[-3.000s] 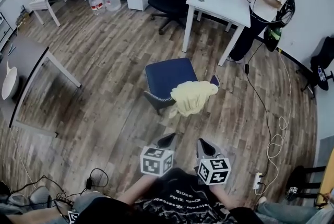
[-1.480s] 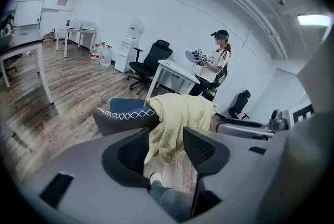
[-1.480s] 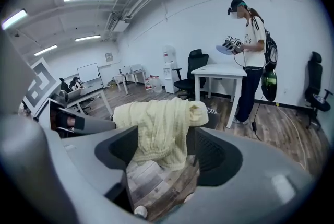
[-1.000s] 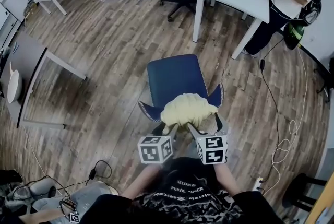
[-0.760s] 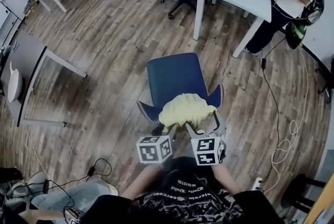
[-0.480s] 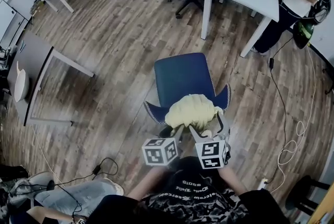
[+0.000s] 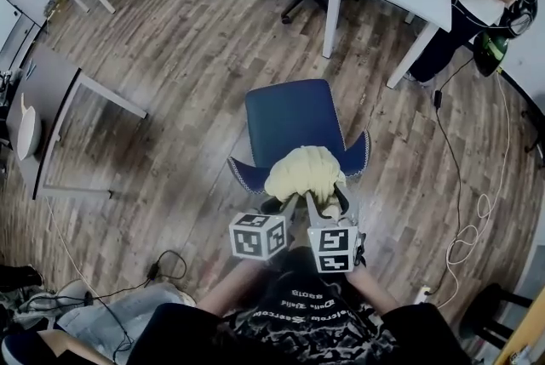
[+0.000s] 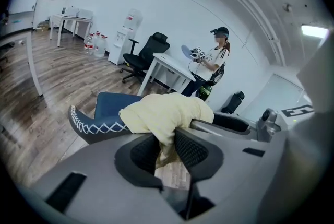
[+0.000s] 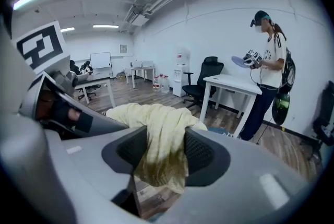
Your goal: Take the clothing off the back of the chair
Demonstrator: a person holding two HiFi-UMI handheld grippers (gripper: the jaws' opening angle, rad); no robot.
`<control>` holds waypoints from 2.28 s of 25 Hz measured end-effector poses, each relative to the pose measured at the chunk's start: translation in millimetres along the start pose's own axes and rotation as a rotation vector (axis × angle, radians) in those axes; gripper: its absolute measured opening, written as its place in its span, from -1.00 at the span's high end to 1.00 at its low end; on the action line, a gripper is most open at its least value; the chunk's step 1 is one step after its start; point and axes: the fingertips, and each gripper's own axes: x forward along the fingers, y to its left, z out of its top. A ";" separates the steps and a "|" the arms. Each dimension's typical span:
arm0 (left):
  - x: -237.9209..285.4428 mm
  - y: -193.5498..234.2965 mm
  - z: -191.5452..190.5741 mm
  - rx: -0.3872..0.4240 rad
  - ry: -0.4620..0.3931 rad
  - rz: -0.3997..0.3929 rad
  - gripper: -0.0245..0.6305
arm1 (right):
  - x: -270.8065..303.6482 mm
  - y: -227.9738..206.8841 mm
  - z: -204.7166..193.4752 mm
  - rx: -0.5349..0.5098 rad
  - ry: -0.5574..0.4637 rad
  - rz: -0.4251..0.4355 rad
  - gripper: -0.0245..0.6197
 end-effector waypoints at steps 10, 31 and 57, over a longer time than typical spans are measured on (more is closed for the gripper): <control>0.1 -13.1 -0.8 0.047 -0.006 -0.053 0.72 | -3.5 -0.1 -7.5 0.139 -0.006 0.095 0.59; -81.5 -33.9 -34.1 0.224 -0.081 -0.263 0.74 | -74.3 59.3 -11.1 0.224 -0.121 0.005 0.61; -161.0 -48.9 -106.8 0.187 -0.145 -0.239 0.74 | -161.8 122.4 -46.2 0.193 -0.147 0.046 0.61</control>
